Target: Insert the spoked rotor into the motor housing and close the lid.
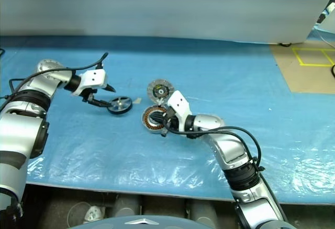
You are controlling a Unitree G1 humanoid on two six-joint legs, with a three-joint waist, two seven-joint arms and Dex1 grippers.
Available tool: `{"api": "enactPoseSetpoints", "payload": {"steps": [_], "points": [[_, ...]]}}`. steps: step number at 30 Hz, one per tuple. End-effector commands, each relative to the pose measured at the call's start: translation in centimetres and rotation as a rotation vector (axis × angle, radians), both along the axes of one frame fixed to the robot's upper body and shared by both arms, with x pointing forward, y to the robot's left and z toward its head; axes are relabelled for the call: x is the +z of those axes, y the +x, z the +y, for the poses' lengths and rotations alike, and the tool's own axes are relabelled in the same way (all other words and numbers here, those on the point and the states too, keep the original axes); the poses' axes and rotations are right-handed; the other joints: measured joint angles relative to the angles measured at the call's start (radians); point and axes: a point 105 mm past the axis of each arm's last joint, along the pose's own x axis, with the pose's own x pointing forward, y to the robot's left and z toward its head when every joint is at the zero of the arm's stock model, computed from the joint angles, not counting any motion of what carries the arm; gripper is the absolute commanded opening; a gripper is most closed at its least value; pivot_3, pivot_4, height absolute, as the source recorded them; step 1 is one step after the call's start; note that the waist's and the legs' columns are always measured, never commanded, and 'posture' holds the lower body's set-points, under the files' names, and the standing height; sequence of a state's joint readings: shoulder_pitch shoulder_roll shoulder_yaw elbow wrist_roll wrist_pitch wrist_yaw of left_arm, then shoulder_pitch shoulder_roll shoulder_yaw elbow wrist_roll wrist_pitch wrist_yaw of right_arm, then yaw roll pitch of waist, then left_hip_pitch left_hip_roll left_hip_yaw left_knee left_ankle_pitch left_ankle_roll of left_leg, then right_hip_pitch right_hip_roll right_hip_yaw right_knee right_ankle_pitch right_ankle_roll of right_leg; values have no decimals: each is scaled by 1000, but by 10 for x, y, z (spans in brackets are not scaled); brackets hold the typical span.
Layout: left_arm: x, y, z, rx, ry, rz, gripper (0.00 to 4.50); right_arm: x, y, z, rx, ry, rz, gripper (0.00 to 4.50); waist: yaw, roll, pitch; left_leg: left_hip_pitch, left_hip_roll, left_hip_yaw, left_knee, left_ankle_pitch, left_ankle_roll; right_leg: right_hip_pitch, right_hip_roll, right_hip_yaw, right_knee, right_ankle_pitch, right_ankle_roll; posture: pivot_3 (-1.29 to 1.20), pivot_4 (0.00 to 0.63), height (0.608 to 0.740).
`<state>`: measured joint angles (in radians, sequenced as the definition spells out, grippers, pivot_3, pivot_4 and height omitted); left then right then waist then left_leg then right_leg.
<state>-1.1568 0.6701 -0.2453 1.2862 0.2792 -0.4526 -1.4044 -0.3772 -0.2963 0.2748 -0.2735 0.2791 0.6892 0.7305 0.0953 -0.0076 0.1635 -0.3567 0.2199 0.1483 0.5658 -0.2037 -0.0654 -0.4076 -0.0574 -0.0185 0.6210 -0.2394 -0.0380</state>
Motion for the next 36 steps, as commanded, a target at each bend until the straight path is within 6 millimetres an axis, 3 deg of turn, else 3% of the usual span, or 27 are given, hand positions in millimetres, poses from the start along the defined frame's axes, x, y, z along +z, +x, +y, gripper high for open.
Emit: {"api": "enactPoseSetpoints", "payload": {"steps": [1,9,18,26,36], "points": [[3,2,1,-3,20,-33,3262,12,-5,2,11,34,-35,0,0,0,0,0,0,0,0,0,0,0,0,0,0,0,0,0,150,740],[1,4,-13,-30,-13,-25,3262,8,-7,2,-6,38,-25,0,1,0,0,0,0,0,0,0,0,0,0,0,0,0,0,0,150,740],[-7,5,-12,-34,67,-18,3262,9,-8,-1,-39,43,-23,0,1,0,0,0,0,0,0,0,0,0,0,0,0,0,0,0,150,740],[-6,6,-24,-77,59,-28,3262,8,-7,-2,-51,41,-25,0,1,0,0,0,-1,-1,0,0,0,1,0,0,0,0,0,0,150,740],[-11,2,-16,-73,117,19,3262,7,-7,-2,-62,43,-24,0,1,0,0,1,-1,-1,0,0,0,1,0,0,0,0,0,0,150,740]]}}
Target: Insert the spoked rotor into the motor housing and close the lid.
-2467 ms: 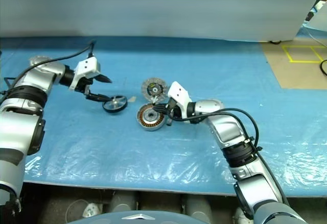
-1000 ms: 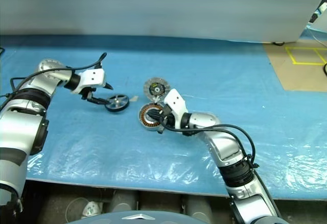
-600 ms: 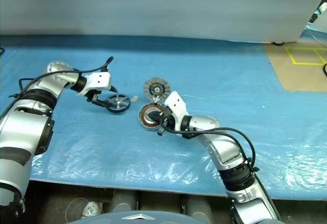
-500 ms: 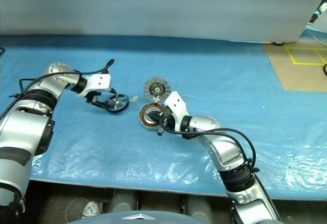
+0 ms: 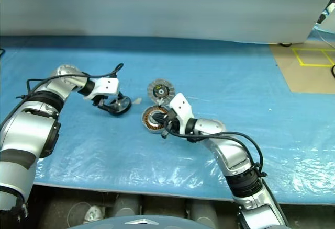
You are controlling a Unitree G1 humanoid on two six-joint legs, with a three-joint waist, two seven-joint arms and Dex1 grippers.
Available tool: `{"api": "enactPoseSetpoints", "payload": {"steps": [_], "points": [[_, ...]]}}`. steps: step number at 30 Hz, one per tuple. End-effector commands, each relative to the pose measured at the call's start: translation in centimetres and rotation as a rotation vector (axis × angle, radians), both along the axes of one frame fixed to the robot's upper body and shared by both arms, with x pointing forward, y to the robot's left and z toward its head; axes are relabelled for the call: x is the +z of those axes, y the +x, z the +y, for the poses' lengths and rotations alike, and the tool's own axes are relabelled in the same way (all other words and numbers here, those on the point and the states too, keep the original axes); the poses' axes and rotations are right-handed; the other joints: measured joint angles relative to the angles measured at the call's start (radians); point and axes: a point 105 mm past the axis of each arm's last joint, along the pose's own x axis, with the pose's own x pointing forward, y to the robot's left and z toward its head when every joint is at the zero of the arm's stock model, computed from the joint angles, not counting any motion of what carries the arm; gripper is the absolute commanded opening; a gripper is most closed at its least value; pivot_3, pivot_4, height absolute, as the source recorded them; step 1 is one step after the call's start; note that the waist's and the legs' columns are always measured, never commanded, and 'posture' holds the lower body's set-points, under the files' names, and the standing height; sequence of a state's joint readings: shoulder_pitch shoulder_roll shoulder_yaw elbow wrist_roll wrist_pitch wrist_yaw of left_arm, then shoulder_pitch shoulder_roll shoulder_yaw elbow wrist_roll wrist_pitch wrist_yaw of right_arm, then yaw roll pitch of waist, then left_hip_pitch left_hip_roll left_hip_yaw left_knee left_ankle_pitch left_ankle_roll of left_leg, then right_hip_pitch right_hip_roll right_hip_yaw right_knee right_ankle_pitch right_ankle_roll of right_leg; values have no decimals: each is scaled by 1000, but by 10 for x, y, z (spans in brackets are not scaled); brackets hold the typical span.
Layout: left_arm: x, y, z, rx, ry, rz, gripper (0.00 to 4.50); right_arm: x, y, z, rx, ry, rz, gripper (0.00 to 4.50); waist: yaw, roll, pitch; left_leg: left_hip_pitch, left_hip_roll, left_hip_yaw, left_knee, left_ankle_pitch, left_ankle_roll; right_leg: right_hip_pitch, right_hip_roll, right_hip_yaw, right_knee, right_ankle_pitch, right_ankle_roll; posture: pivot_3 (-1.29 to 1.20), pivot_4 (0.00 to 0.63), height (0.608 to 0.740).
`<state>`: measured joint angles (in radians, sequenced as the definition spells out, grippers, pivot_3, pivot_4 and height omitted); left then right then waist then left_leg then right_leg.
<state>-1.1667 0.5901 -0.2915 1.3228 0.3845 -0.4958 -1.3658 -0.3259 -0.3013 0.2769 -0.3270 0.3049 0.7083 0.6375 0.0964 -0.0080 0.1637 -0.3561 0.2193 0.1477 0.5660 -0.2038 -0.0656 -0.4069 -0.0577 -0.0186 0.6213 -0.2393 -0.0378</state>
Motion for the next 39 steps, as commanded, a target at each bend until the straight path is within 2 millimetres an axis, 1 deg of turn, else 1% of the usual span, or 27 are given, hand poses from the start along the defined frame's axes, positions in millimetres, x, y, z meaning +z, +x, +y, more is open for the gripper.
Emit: {"api": "enactPoseSetpoints", "payload": {"steps": [1,7,10,13,14,17,21,24,28,32,35,37,39], "points": [[10,2,6,16,17,-8,3262,11,-3,2,11,31,-38,0,0,0,0,0,0,0,0,0,0,0,0,0,0,0,0,0,150,740],[10,1,4,27,-16,15,3262,10,-3,2,10,27,-39,0,0,0,0,0,0,0,0,0,0,0,0,0,0,0,0,0,150,740],[7,-1,4,25,-14,36,2668,10,-2,2,7,28,-42,0,0,0,0,0,0,0,0,0,0,0,0,0,0,0,0,0,150,740],[8,-1,4,29,-20,44,1773,10,-1,1,3,28,-43,0,1,0,0,0,0,0,0,0,0,0,0,0,0,0,0,0,150,740],[8,-1,4,29,-21,44,1670,10,-1,1,1,28,-44,0,1,0,0,1,0,0,0,0,0,1,0,0,0,0,0,0,150,740],[9,0,4,28,-18,33,1670,11,0,-1,-4,28,-47,0,1,0,0,2,0,0,0,0,0,2,-1,0,0,0,0,0,150,740],[19,0,-1,-2,-57,10,1670,13,1,-4,-10,26,-50,0,1,0,0,2,0,0,0,0,0,2,0,0,0,0,0,0,150,740],[38,-2,-10,-50,-128,21,1670,13,2,-12,-18,13,-53,0,2,-1,0,2,0,0,0,0,0,2,0,0,0,0,0,0,150,740],[63,-3,-20,-96,-212,12,1670,11,5,-28,-41,-22,-54,0,3,-3,2,2,0,0,0,0,0,2,0,0,0,0,0,0,150,740],[74,-3,-27,-122,-258,-14,1670,6,9,-46,-70,-63,-49,0,4,-3,2,2,-1,0,0,0,0,2,0,0,0,0,0,0,150,740],[81,-7,-40,-143,-346,5,1670,3,12,-55,-86,-85,-50,0,1,-3,2,2,0,0,-1,0,0,2,0,0,0,0,0,0,150,740],[86,-12,-53,-153,-470,53,1670,4,16,-58,-99,-87,-58,0,2,-3,2,2,0,0,0,0,0,2,0,0,0,0,0,0,150,740],[84,-18,-60,-157,-540,105,1670,5,20,-60,-110,-86,-64,0,1,-3,2,2,0,1,0,0,0,1,0,0,0,0,0,0,150,740]]}}
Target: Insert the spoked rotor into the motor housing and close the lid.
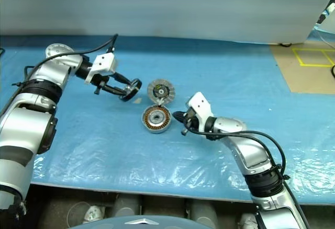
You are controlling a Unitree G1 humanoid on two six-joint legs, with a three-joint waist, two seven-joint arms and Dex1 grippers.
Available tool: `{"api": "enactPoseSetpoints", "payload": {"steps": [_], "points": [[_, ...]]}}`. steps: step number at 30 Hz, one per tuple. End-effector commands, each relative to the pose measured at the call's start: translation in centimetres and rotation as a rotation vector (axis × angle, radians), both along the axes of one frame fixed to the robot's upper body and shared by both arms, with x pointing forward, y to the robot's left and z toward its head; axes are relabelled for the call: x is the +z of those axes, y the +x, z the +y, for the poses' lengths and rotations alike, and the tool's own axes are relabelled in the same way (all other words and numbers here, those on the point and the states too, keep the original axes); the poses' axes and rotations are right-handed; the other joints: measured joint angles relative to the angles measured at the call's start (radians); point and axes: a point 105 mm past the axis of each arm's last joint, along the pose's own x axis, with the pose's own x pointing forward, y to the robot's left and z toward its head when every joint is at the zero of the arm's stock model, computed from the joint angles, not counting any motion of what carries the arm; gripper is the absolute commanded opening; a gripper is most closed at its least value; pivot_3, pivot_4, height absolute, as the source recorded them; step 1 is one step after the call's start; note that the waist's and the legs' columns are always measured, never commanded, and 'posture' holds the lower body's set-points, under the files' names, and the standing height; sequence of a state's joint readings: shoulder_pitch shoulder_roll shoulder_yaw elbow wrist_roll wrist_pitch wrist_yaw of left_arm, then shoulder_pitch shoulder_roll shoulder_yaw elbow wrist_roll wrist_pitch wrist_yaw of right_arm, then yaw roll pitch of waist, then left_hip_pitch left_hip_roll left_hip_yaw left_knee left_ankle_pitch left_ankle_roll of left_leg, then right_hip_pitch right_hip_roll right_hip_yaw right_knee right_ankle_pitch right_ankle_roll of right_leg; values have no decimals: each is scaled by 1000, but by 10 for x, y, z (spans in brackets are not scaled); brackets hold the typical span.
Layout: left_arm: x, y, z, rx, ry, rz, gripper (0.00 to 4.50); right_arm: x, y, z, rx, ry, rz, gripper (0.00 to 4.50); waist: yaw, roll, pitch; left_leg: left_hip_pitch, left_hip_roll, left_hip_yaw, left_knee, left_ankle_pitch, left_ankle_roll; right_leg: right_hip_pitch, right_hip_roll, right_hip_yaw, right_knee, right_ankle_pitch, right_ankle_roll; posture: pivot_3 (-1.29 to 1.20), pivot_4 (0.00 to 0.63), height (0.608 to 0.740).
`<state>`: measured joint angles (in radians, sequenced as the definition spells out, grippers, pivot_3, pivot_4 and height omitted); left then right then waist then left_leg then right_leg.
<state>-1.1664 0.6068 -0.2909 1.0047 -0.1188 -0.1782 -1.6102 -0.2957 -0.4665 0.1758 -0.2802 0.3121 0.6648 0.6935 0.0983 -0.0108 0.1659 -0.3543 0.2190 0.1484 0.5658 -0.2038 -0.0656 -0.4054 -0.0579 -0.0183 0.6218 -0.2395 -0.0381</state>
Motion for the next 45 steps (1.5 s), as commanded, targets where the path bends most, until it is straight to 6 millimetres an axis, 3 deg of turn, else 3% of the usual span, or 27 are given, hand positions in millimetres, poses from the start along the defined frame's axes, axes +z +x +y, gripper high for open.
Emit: {"api": "enactPoseSetpoints", "payload": {"steps": [1,6,15,21,45], "points": [[9,-11,-13,-39,-133,64,1670,13,6,-3,-9,17,-62,0,-1,0,0,0,0,0,0,0,0,0,0,0,0,0,0,0,150,740],[-2,-25,-22,-64,-207,164,1670,11,7,-4,-17,17,-62,0,-1,0,0,0,0,0,0,0,0,0,0,0,0,0,0,0,150,740],[-25,-30,-35,-28,-288,178,1670,14,9,-4,-35,31,-77,0,-2,0,0,0,0,0,0,0,0,0,0,0,0,0,0,0,150,740],[-47,-31,-35,-14,-218,133,1670,15,10,-3,-38,37,-81,0,-3,0,0,0,0,0,0,0,0,0,0,0,0,0,0,0,150,740],[-54,-24,-31,-9,-147,88,1670,17,11,-3,-43,47,-85,0,-3,0,0,0,0,0,0,0,0,0,0,0,0,0,0,0,150,740]]}}
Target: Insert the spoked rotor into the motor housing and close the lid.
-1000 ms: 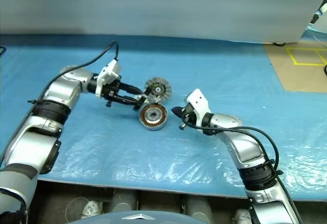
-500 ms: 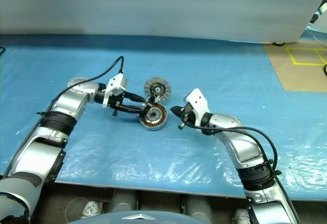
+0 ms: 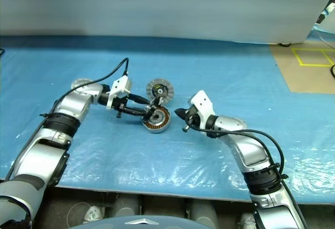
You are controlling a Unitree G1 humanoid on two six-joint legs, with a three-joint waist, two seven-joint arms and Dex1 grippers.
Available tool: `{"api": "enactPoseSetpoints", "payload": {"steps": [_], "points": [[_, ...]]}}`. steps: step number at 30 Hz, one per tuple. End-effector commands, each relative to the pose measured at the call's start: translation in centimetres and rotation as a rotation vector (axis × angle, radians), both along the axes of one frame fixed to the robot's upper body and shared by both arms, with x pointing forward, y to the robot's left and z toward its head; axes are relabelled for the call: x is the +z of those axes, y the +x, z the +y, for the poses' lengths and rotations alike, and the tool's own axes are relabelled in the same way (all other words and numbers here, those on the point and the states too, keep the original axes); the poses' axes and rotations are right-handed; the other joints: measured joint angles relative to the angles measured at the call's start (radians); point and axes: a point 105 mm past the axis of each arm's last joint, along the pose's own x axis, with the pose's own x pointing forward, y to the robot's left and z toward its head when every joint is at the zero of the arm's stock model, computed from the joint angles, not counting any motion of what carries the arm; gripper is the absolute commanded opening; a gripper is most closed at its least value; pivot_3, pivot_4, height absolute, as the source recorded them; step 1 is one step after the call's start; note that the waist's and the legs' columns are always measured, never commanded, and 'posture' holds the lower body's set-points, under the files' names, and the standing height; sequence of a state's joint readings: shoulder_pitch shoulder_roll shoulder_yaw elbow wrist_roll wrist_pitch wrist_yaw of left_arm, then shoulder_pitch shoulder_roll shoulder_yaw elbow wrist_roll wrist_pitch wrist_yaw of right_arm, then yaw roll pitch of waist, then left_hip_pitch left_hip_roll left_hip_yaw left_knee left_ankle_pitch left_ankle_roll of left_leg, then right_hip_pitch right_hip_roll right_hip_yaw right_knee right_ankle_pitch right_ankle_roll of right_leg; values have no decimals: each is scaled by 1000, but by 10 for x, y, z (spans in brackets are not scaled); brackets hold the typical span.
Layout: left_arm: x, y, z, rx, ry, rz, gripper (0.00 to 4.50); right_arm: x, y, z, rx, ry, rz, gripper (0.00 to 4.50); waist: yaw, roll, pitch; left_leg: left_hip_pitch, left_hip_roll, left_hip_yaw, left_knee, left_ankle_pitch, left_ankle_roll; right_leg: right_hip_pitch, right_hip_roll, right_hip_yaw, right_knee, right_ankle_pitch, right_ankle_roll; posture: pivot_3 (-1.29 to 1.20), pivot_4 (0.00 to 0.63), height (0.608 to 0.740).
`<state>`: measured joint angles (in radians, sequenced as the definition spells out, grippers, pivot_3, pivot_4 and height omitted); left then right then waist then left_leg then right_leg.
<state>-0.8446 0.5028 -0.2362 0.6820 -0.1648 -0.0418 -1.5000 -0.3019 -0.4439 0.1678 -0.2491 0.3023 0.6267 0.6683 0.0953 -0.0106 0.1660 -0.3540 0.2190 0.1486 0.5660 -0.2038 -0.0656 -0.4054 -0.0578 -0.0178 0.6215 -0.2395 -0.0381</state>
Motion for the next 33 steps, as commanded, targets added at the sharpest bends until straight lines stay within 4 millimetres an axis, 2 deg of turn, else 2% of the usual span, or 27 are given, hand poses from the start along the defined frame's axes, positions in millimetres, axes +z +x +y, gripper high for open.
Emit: {"api": "enactPoseSetpoints", "payload": {"steps": [1,12,19,25,30,33], "points": [[9,3,4,6,7,-33,1670,15,5,-2,-10,27,-60,0,0,0,0,0,0,0,0,0,0,0,0,0,0,0,0,0,150,740],[10,2,1,-16,22,-33,1670,15,5,-1,-12,27,-61,0,0,0,0,0,0,0,0,0,0,0,0,0,0,0,0,0,150,740],[12,5,0,5,16,-34,3877,14,5,-2,-14,24,-59,0,0,0,0,0,0,0,0,0,0,0,0,0,0,0,0,0,150,740],[15,9,2,17,24,-65,3877,15,6,-2,-14,25,-63,0,0,0,0,0,0,0,0,0,0,0,0,0,0,0,0,0,150,740],[32,14,3,80,-76,-57,3877,26,8,1,-14,72,-78,0,0,0,0,0,0,0,0,0,0,0,0,0,0,0,0,0,150,740],[36,14,7,135,-145,-31,3304,27,7,8,6,76,-79,0,-1,0,0,0,0,0,0,0,0,0,0,0,0,0,0,0,150,740]]}}
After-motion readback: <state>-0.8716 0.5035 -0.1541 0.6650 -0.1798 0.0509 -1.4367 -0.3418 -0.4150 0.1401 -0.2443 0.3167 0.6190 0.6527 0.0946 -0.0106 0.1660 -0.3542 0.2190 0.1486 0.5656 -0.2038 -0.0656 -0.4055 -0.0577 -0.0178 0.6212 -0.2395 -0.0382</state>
